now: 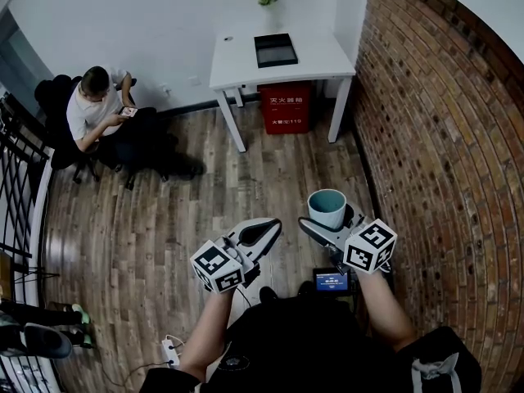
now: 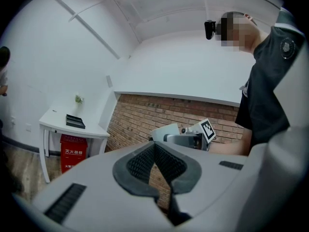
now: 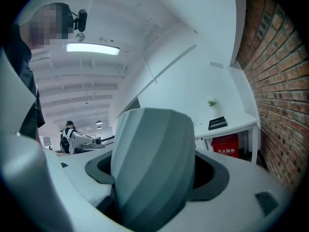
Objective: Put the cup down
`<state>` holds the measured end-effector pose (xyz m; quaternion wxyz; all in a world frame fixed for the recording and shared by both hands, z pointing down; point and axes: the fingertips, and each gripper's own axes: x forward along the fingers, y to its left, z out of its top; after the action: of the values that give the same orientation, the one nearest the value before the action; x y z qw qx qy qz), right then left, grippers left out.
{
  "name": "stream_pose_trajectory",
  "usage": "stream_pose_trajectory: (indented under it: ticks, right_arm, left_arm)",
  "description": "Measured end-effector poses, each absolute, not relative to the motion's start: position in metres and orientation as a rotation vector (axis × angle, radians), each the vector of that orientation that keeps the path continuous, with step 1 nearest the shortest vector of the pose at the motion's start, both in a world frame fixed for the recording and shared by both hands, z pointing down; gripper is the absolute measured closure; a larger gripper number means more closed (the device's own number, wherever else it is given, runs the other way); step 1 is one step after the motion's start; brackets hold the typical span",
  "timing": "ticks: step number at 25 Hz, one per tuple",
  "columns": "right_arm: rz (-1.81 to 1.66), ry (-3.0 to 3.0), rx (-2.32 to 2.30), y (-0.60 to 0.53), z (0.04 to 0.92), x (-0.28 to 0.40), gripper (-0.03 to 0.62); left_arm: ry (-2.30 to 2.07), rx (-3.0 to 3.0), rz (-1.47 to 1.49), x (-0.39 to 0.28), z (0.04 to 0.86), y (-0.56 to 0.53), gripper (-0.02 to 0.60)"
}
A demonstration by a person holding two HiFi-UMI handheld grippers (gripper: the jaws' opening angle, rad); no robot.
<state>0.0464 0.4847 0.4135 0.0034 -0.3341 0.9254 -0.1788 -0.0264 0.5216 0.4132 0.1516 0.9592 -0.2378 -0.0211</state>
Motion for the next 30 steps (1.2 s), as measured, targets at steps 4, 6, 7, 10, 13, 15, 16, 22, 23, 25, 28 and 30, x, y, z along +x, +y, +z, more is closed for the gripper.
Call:
stream_pose_trajectory:
  ticks: [4, 6, 7, 10, 13, 15, 16, 22, 23, 25, 28, 30]
  right_arm:
    - [-0.576, 2.896, -1.049, 0.479, 0.418, 0.063, 0.189]
    - [-0.584, 2.89, -1.053, 0.476, 0.421, 0.073, 0.189]
    - [-0.586, 2.887, -1.054, 0.474, 0.423, 0.079, 0.189]
    - [-0.598, 2.877, -1.061, 0.462, 0.428, 0.098, 0.189]
    - [-0.622, 2.863, -1.076, 0.449, 0.436, 0.114, 0.189]
    - [-0.64, 2.854, -1.084, 0.44, 0.441, 0.121, 0.189]
    - [-0.648, 2.85, -1.088, 0.435, 0.443, 0.124, 0.189]
    - [-0.686, 2.839, -1.123, 0.388, 0.457, 0.13, 0.189]
    - [-0.698, 2.839, -1.127, 0.379, 0.461, 0.128, 0.189]
    - [-0.712, 2.842, -1.147, 0.355, 0.467, 0.125, 0.189]
    - [-0.707, 2.825, -1.211, 0.305, 0.463, 0.126, 0.189]
    - [-0.706, 2.804, -1.243, 0.269, 0.457, 0.121, 0.189]
  left_arm:
    - [-0.695, 2.754, -0.039, -0.012, 0.417, 0.515, 0.574]
    - [-0.702, 2.759, -0.033, -0.004, 0.419, 0.511, 0.575]
    - [-0.707, 2.762, -0.029, 0.001, 0.42, 0.509, 0.575]
    - [-0.755, 2.763, 0.008, 0.014, 0.425, 0.499, 0.575]
    - [-0.814, 2.756, 0.037, 0.019, 0.43, 0.485, 0.575]
    - [-0.842, 2.744, 0.044, 0.015, 0.434, 0.477, 0.575]
    - [-0.855, 2.733, 0.045, 0.013, 0.436, 0.471, 0.575]
    - [-0.876, 2.693, 0.043, 0.005, 0.452, 0.418, 0.575]
    - [-0.874, 2.688, 0.04, 0.003, 0.455, 0.407, 0.575]
    - [-0.864, 2.678, 0.029, -0.001, 0.461, 0.377, 0.575]
    - [-0.831, 2.673, 0.035, -0.005, 0.466, 0.32, 0.575]
    - [-0.805, 2.675, 0.043, -0.011, 0.464, 0.28, 0.575]
